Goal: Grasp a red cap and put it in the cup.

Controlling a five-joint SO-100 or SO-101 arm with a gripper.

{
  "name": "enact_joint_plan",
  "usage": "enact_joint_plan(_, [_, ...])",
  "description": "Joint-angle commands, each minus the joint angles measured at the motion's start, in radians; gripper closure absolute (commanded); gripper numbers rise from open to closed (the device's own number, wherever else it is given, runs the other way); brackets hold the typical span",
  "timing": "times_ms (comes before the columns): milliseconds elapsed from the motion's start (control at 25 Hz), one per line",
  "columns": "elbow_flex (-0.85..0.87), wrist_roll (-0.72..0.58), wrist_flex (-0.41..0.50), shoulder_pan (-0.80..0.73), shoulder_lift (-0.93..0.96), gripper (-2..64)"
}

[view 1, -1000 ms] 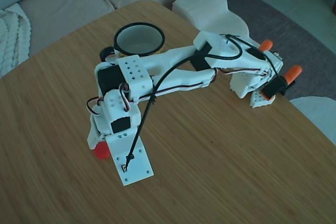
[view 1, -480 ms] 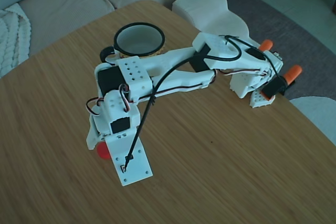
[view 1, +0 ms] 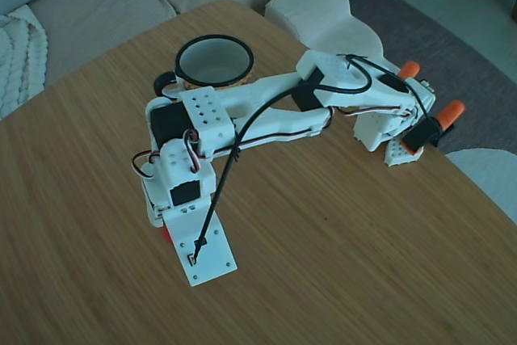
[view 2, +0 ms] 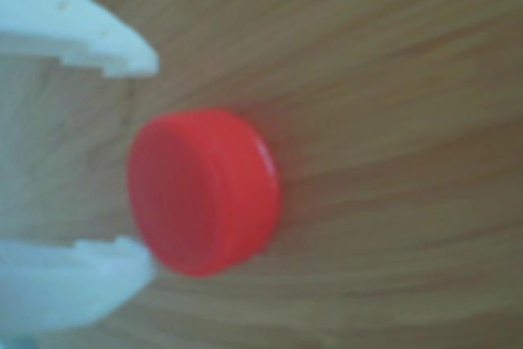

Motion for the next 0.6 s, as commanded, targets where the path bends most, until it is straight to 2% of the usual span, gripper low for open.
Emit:
enact_joint_plan(0, [-0.067,-0.005,0.006,-0.005,0.041,39.0])
enact_joint_plan(160, [-0.052,-0.002,0.008,0.002,0.091,34.6])
enact_joint_plan(560, [0.018,-0.003,0.051,-0.006,0.167,34.9])
